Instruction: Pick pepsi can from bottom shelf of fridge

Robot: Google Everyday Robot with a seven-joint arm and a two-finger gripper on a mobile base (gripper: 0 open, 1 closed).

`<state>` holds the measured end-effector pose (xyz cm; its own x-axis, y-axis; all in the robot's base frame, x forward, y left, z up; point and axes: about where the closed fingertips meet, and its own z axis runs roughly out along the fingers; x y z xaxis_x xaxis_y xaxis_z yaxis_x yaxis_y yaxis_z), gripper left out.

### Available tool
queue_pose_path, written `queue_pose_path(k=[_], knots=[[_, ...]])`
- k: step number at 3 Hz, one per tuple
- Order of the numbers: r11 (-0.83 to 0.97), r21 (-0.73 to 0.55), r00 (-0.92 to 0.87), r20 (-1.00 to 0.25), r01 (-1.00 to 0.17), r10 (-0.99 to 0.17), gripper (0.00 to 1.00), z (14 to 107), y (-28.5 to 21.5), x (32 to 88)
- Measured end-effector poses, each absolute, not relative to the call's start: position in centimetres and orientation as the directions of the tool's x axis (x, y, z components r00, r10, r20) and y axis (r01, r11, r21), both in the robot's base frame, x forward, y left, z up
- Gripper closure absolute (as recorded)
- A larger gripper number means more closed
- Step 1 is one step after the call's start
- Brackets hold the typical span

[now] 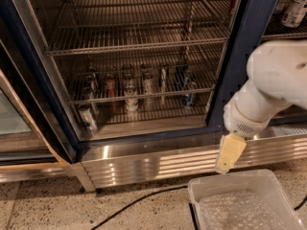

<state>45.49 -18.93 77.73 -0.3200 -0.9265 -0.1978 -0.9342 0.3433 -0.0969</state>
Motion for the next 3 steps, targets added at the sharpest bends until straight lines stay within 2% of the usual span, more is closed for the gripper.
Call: queue_pose_path(k=[3], knots=[[0.284,-0.024,-0.270,-0.246,-0.959,-0.931,0.00,63.2,-19.9,46.6]])
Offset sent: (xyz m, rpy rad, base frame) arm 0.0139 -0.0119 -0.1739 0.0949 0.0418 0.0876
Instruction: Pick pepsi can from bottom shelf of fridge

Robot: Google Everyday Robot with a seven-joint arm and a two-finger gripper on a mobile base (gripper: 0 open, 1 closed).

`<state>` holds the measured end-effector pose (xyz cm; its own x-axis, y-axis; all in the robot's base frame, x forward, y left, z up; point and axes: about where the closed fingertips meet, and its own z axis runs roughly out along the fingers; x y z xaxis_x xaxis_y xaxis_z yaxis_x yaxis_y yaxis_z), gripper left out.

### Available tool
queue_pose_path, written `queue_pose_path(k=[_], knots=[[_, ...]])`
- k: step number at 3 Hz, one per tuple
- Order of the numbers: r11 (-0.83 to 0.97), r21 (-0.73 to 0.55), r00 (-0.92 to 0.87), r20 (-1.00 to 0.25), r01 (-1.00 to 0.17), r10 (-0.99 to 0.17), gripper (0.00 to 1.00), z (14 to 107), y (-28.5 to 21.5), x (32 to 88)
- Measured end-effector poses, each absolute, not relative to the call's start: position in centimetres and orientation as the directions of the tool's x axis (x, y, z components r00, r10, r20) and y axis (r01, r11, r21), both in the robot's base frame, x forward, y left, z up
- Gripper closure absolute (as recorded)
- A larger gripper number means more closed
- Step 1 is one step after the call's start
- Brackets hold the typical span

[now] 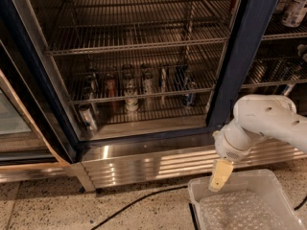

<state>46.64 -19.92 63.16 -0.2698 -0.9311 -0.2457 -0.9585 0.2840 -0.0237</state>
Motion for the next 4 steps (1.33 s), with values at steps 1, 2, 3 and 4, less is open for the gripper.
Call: queue_pose_path(k=[1,2,3,4], knots=[[0.283,-0.019,-0.270,-0.246,-0.959,-0.931,0.00,62.9,-19.9,46.6],[0.299,-0.027,-0.284,-0.237,-0.954,-0.929,0.00,61.8,-19.5,47.9],[0.299,-0.098,-0.261,-0.284,-0.949,-0.923,0.00,59.5,-19.5,50.9],[0.311,-0.185,-0.225,-0.377,-0.932,-0.898,0.00,57.9,-19.5,54.8]])
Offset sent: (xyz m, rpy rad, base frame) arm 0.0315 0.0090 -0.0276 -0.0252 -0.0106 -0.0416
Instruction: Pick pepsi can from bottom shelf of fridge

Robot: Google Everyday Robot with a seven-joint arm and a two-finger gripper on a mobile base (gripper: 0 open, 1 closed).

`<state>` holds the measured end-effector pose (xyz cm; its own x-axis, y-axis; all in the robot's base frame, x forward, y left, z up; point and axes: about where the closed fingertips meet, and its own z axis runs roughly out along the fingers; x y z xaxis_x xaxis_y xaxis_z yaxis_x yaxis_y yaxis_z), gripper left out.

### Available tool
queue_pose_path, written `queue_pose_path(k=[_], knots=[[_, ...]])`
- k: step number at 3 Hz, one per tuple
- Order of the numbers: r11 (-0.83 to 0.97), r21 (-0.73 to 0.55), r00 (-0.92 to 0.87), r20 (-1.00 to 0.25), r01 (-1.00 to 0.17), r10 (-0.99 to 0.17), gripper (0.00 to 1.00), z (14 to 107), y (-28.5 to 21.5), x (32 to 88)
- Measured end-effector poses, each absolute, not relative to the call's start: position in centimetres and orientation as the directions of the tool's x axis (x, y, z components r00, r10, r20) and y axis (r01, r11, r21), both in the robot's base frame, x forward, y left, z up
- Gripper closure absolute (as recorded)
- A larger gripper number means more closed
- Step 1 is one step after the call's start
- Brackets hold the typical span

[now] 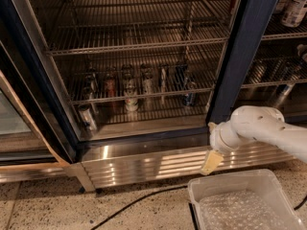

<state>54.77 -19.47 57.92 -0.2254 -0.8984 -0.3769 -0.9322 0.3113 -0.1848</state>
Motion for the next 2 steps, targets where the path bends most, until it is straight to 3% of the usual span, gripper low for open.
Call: queue_pose_path(k=[2], knots=[[0.337,-0.264,-0.133,-0.575,-0.904,-0.807,0.00,57.6,-19.2,58.7]])
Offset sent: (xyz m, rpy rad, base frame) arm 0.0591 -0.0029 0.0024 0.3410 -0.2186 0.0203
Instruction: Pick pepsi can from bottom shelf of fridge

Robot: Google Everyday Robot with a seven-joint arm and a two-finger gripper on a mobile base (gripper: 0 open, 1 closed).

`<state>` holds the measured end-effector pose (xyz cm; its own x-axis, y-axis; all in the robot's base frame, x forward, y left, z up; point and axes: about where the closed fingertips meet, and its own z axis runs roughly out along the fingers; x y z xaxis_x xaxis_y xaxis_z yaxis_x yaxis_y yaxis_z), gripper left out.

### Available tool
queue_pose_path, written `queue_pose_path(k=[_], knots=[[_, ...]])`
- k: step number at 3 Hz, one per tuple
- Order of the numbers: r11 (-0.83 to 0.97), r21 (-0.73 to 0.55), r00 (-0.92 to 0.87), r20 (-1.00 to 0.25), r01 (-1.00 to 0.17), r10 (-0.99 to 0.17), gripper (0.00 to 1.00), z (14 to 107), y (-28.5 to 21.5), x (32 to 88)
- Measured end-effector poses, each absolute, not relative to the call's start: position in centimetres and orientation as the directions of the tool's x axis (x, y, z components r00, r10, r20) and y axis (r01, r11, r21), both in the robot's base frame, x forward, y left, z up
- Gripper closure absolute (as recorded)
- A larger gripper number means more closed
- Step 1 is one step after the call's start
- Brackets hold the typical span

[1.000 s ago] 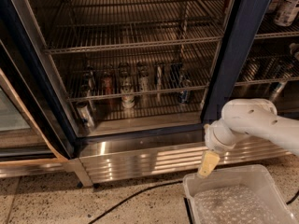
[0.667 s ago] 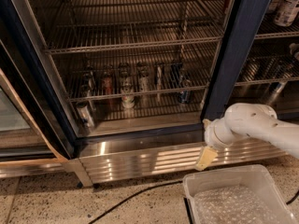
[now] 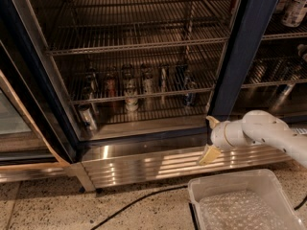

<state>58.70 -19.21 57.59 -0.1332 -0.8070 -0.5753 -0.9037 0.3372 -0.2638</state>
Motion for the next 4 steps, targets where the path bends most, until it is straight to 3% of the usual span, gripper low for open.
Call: queue_pose_path(k=[2,4], knots=[[0.323,-0.287,-0.112,-0.567,-0.902,-0.816,0.00,57.5,-19.0,58.7],[0.553,-0.203,-0.228,-0.757,-0.808,-0.612,0.00,54.2,-16.3,62.8]])
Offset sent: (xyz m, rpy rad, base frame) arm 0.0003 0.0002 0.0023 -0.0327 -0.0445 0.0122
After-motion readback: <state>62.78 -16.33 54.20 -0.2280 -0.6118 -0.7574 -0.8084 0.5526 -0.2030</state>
